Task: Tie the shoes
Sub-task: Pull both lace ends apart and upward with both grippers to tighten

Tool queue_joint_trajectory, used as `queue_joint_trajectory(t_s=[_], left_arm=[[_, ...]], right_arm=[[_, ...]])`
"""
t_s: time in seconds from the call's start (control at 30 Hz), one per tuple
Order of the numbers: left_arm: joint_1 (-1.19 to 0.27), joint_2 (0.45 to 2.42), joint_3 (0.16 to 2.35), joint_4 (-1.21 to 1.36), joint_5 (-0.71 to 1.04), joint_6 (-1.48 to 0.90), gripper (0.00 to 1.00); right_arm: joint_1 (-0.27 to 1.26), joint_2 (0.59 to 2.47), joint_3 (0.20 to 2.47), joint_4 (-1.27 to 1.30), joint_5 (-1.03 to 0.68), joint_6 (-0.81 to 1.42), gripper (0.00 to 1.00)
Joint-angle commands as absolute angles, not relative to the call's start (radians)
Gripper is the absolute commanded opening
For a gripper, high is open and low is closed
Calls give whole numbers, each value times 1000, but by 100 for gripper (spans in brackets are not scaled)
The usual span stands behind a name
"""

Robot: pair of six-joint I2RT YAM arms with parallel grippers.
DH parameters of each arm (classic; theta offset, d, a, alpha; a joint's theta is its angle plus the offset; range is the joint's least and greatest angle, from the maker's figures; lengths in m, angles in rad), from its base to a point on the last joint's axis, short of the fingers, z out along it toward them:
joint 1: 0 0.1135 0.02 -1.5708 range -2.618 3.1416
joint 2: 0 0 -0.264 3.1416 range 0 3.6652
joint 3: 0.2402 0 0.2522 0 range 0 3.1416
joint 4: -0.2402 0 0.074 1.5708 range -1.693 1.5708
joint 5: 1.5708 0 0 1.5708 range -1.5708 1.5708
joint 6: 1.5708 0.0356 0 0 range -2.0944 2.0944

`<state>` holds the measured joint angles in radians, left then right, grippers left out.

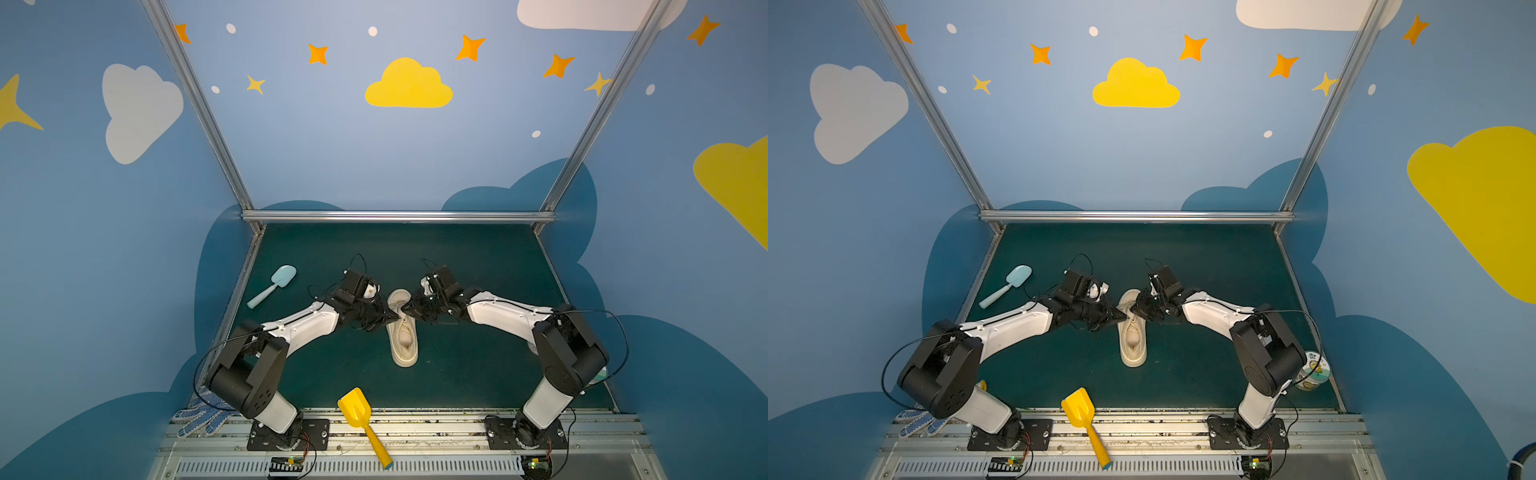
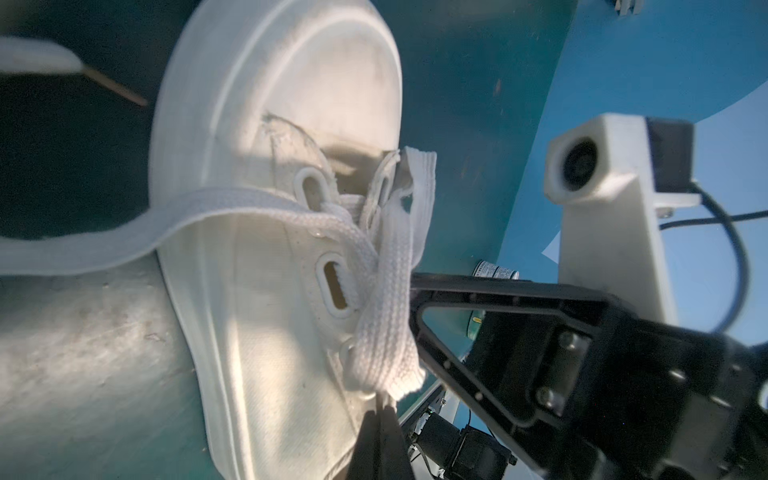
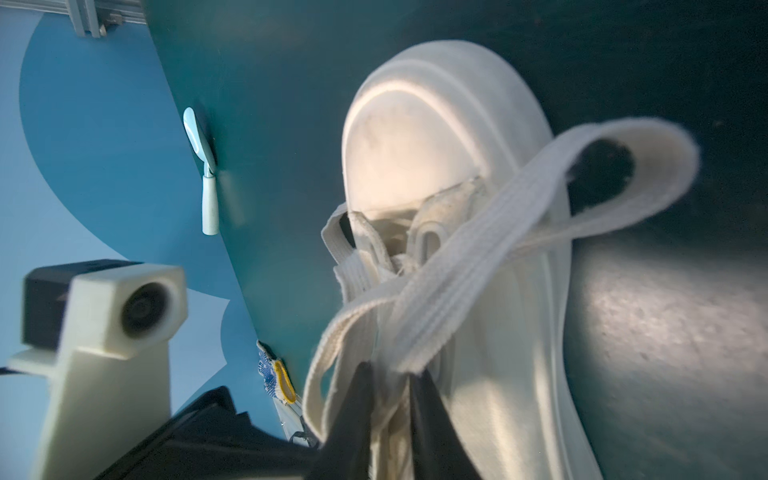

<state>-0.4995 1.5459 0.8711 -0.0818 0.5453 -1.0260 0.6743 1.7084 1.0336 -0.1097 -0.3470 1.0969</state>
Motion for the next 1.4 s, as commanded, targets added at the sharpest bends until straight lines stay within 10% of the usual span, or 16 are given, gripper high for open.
queue_joint_trajectory(t_s=[0.0,0.37,0.77,1.03,1.37], left_arm=[[-488,1498,873,-142,544,-992,4],[-456,1439,1023,-305,547,-934,5],[-440,1641,1359,-400,634,-854,6],[-438,1698,1427,-399,654,-862,6],[-437,1674,1398,-401,649,-867,6]], right_arm=[[660,1654,1009,-112,-326,1098,24],[587,1467,933,-203,-273,984,35],[577,1434,1002,-147,-488,384,40],[580,1493,1044,-71,-556,426,72],[559,1582,1105,-60,-522,369,65]])
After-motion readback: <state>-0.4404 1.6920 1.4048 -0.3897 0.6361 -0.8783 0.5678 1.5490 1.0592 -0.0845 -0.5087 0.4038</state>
